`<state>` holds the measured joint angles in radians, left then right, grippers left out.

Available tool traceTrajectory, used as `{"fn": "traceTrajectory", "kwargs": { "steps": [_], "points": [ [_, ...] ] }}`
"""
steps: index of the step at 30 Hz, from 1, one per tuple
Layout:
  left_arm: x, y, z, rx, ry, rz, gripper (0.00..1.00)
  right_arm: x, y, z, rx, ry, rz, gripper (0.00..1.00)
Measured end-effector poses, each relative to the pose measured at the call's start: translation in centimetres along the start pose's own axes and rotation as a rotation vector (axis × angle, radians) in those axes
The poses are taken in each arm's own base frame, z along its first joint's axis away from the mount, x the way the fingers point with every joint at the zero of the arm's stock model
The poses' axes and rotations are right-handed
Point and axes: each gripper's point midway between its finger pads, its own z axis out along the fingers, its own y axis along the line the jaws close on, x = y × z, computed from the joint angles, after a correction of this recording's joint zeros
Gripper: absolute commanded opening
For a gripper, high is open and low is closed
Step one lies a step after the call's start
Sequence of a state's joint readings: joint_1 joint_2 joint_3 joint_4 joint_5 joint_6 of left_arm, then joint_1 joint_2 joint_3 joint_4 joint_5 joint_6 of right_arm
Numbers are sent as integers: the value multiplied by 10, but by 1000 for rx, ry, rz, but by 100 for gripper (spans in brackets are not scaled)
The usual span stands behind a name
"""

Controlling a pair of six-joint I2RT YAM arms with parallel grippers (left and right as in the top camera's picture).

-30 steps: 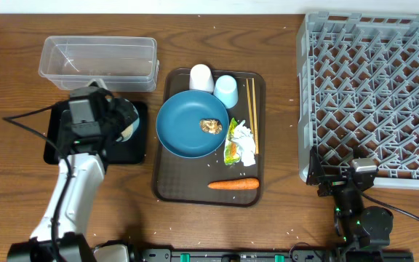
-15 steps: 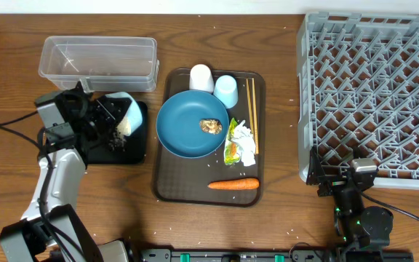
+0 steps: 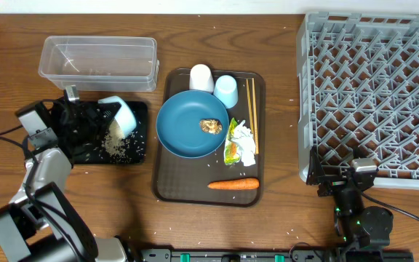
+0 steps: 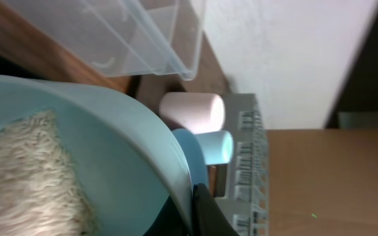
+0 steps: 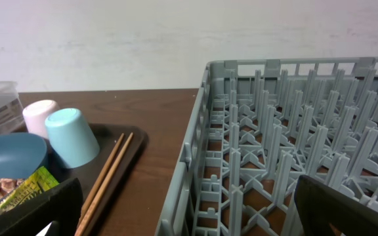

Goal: Sort waste into correct bins and load items into the dishwasher rack
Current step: 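Tilt the bowl with the left gripper to pour rice onto the black tray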

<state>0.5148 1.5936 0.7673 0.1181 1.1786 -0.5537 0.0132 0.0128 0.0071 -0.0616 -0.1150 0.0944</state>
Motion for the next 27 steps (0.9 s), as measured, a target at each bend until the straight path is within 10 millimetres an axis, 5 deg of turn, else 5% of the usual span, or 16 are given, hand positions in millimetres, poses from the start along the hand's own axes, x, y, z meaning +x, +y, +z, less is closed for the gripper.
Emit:
{"fn": "traceTrajectory", "kwargs": {
  "steps": [15, 27],
  "points": [
    [-10, -8, -33, 165, 14, -98, 6, 0, 0, 0, 0, 0, 0, 99],
    [-6, -22, -37, 234, 63, -145, 6, 0, 0, 0, 0, 0, 0, 99]
  ]
}}
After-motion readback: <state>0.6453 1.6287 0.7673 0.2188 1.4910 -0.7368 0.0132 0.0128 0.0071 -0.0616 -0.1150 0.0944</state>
